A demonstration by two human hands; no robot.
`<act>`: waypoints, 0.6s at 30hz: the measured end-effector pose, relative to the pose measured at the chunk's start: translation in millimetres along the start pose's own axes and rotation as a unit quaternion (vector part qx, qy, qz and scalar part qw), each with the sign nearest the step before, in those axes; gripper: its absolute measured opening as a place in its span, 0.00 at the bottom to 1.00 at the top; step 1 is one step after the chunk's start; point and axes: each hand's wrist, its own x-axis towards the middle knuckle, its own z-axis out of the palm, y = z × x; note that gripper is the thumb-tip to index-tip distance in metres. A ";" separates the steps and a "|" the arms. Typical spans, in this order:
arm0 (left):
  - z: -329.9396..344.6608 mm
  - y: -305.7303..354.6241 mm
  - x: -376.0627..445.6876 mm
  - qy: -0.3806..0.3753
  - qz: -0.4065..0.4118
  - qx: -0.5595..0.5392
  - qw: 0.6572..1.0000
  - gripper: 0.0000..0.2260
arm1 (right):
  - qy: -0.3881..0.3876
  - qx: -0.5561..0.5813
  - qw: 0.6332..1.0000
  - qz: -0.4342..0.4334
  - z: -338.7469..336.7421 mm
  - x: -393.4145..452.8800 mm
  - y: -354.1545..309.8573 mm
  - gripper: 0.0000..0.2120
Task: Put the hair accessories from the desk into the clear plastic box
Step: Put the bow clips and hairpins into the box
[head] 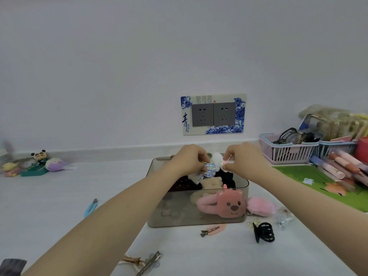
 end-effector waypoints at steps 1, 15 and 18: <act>0.1 0.2 0.4 -0.003 -0.002 0.010 1.000 0.09 | -0.002 -0.032 0.999 -0.007 3.0 2.0 -0.2 0.12; -52.1 15.5 -85.9 0.098 0.004 -0.036 0.995 0.06 | 0.051 0.059 0.989 -0.126 -17.7 -34.6 -61.6 0.14; -73.9 9.5 -149.5 0.094 -0.022 0.002 0.995 0.06 | 0.029 0.143 0.972 -0.186 -15.8 -61.9 -100.3 0.11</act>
